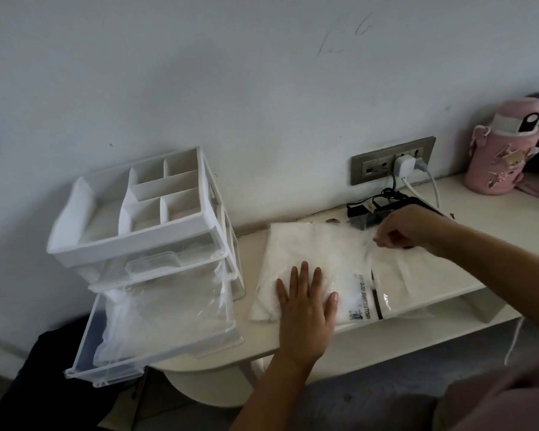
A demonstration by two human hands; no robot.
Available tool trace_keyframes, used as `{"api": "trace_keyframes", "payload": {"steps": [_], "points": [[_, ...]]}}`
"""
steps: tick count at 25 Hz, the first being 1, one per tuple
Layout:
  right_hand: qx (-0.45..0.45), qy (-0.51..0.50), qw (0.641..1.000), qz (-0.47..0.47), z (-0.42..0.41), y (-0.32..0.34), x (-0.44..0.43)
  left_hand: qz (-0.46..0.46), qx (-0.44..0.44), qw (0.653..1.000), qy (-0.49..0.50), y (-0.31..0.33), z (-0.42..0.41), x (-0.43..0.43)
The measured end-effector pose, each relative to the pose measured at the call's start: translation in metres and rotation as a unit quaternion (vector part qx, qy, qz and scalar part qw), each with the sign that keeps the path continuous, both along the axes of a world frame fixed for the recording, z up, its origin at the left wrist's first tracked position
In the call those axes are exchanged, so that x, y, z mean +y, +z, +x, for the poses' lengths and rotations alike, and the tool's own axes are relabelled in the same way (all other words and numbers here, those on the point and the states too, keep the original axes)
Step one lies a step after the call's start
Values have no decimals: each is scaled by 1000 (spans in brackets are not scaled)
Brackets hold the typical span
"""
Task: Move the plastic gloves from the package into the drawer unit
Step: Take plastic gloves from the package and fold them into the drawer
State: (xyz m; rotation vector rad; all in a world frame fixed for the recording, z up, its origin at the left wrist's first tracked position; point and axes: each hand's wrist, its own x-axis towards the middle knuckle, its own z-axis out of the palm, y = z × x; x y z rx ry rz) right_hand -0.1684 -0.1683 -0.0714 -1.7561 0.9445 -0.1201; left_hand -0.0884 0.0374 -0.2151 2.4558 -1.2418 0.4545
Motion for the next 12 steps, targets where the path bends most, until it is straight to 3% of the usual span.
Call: {"api": "trace_keyframes", "payload": {"steps": [2, 4, 6, 8, 9, 10, 12], "points": [[-146, -25, 982, 121, -9, 26, -2, 3, 6, 1000, 4, -1, 1, -1], [-283, 1, 938, 201, -21, 49, -1, 11, 30, 999, 5, 1, 0, -1], [-347, 39, 905, 242, -30, 66, 8, -14, 57, 998, -1, 5, 0, -1], [-358, 85, 891, 266, -34, 70, 17, -87, 202, 975, -23, 20, -2, -2], [-355, 100, 883, 288, -34, 70, 20, -148, 336, 929, -38, 32, -5, -1], [-353, 128, 862, 340, -35, 68, 21, -227, 470, 852, -45, 49, -8, -1], [-345, 181, 797, 461, -36, 60, 25, -346, 700, 622, -58, 83, -10, -1]]}}
